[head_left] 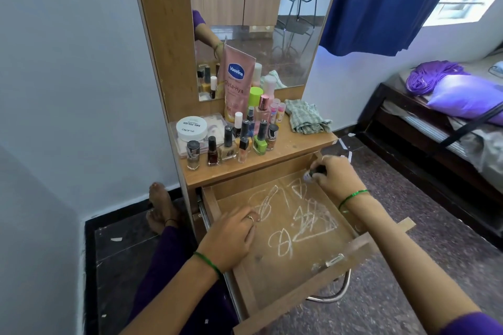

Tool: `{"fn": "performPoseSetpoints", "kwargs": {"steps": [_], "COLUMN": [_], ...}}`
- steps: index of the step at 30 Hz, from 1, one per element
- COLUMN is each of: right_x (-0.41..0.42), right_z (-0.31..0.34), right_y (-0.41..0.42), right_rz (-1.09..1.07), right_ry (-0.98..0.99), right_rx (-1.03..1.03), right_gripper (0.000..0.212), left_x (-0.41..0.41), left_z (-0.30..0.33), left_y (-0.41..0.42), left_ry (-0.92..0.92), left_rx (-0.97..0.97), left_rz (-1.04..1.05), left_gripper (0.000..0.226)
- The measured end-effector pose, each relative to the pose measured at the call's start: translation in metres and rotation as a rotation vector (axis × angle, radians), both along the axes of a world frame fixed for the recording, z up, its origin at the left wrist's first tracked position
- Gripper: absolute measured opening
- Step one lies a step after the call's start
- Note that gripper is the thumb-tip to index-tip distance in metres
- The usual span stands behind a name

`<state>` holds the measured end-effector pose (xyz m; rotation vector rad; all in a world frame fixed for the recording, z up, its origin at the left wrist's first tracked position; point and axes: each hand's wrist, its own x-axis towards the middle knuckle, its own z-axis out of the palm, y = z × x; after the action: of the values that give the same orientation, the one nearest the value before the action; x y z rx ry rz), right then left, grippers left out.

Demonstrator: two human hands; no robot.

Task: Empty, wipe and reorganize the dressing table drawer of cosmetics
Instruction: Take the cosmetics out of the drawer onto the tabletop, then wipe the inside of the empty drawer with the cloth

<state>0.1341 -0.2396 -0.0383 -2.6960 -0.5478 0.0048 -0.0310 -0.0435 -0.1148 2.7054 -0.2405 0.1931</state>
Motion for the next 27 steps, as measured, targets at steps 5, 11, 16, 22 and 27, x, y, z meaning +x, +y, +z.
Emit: {"fn": "performPoseSetpoints", "kwargs": {"steps": [5,11,16,22,27], "right_x": [0.006,0.027,0.036,0.042,0.047], "right_z": [0.049,0.057,0.057,0.057,0.056], "right_y": [0.032,0.075,0.088,0.093,0.095], "right_rz": [0.082,0.108,0.096,0.117,0.132], "right_ry": [-0.175,-0.177,-0.182,-0.130,-0.132], "right_rx": [0.166,0.078,0.044,0.073,0.094], "right_gripper": [0.015,0.017,0.018,0.022,0.022], "left_x": [0.001,-0.003,-0.002,-0.002,-0.002], "left_z": [-0.002,-0.006,-0.008,-0.009,-0.010], "left_y": [0.001,0.001,0.002,0.003,0.002], "left_ry": [-0.014,-0.030,-0.033,-0.067,-0.090], "left_rx": [-0.032,-0.056,-0.089,-0.107,-0.118], "left_rz": [0.004,0.004,0.003,-0.013,-0.002], "left_gripper": [0.037,0.042,0.038,0.033,0.024]}}
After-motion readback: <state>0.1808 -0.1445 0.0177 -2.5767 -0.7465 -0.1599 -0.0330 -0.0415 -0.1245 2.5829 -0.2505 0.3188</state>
